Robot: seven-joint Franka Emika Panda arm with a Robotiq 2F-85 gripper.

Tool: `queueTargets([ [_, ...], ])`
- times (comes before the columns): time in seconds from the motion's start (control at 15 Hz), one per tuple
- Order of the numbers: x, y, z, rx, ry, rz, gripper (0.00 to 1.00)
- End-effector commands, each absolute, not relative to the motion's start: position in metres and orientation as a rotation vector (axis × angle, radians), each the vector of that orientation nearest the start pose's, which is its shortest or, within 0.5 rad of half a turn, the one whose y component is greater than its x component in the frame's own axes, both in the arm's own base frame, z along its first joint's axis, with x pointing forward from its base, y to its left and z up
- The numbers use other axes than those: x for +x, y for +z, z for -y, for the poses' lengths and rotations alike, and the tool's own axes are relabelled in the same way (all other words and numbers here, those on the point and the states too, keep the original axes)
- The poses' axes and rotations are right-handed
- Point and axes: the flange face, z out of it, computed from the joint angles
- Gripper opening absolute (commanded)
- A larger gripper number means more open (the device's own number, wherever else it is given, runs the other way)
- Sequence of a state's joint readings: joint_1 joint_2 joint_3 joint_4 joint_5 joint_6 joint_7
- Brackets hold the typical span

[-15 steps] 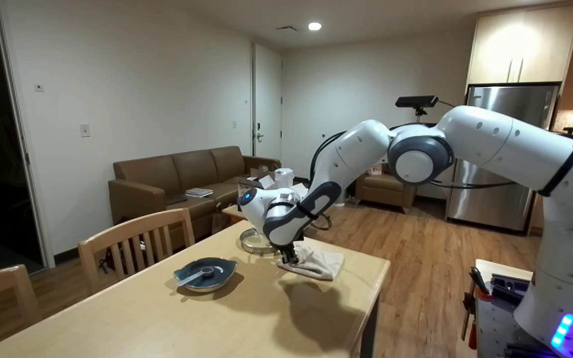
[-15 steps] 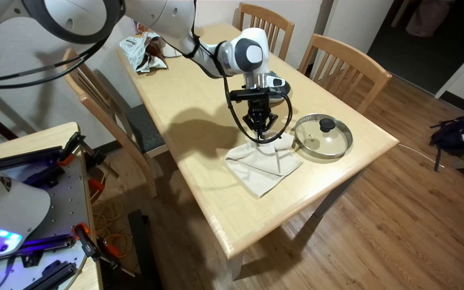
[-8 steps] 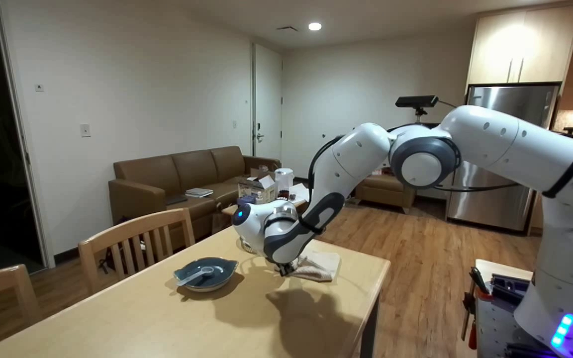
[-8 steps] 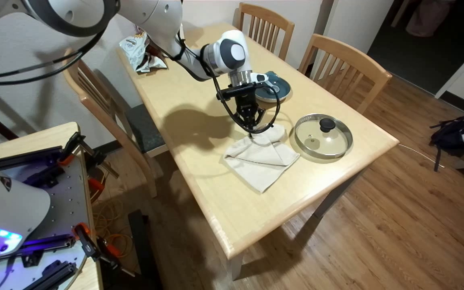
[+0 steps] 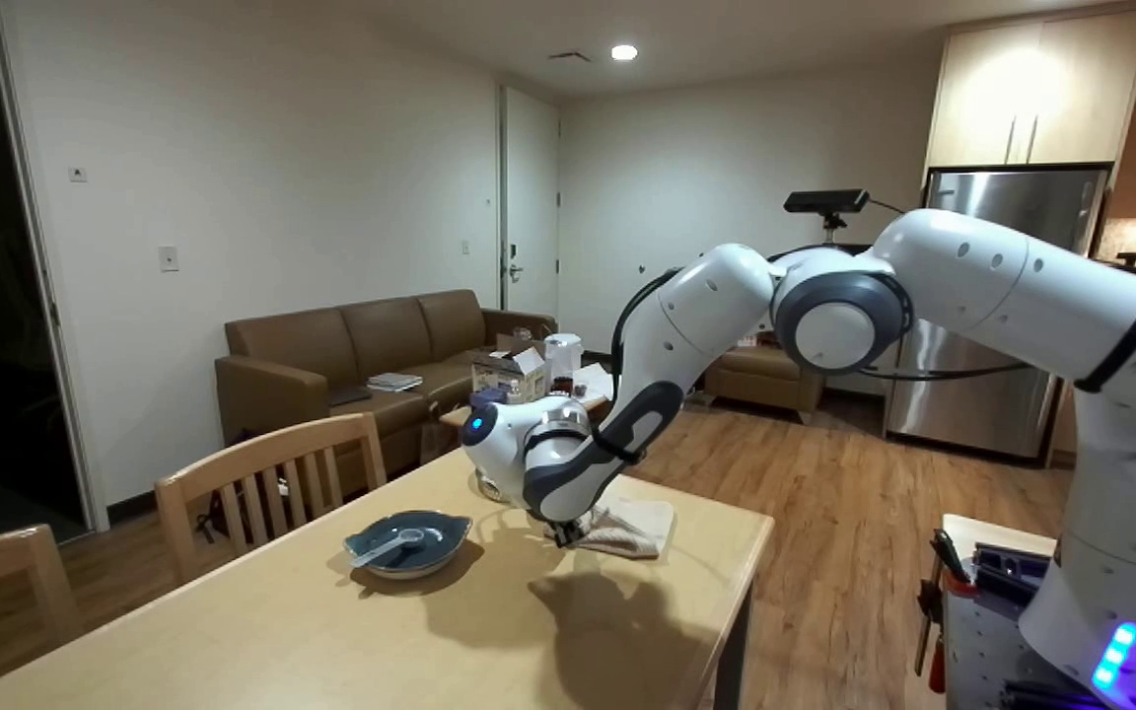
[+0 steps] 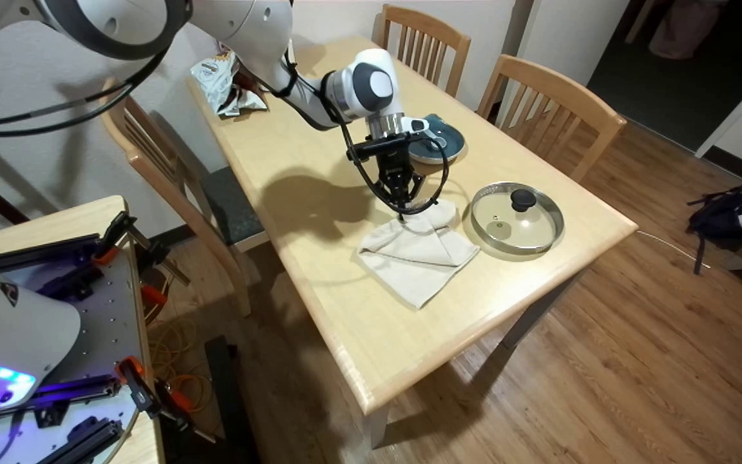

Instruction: Unfold the towel

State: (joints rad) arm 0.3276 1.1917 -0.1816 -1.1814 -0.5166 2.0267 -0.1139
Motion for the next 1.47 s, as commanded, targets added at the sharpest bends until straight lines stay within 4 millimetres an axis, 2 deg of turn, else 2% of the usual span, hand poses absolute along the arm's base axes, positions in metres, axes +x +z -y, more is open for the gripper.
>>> queueTargets([
  [0.0, 0.701, 0.042, -0.106, 2.366, -0.412, -0.813, 0.05],
  [0.2, 0.701, 0.042, -0.106, 2.366, -0.412, -0.813, 0.05],
  [0.27, 0.701, 0.042, -0.106, 2.366, -0.412, -0.813, 0.01],
  [0.47, 0.719, 0.044, -0.119, 2.367, -0.184, -0.845, 0.01],
  [0.67, 0.725, 0.062, -0.126, 2.370, -0.007, -0.838, 0.01],
  [0.87, 0.726, 0.093, -0.140, 2.263, 0.132, -0.822, 0.01],
  [1.13, 0.726, 0.118, -0.176, 2.140, 0.224, -0.889, 0.01],
  [1.27, 0.729, 0.116, -0.201, 2.091, 0.287, -1.020, 0.01],
  [1.4, 0.730, 0.104, -0.231, 2.054, 0.366, -1.148, 0.01],
])
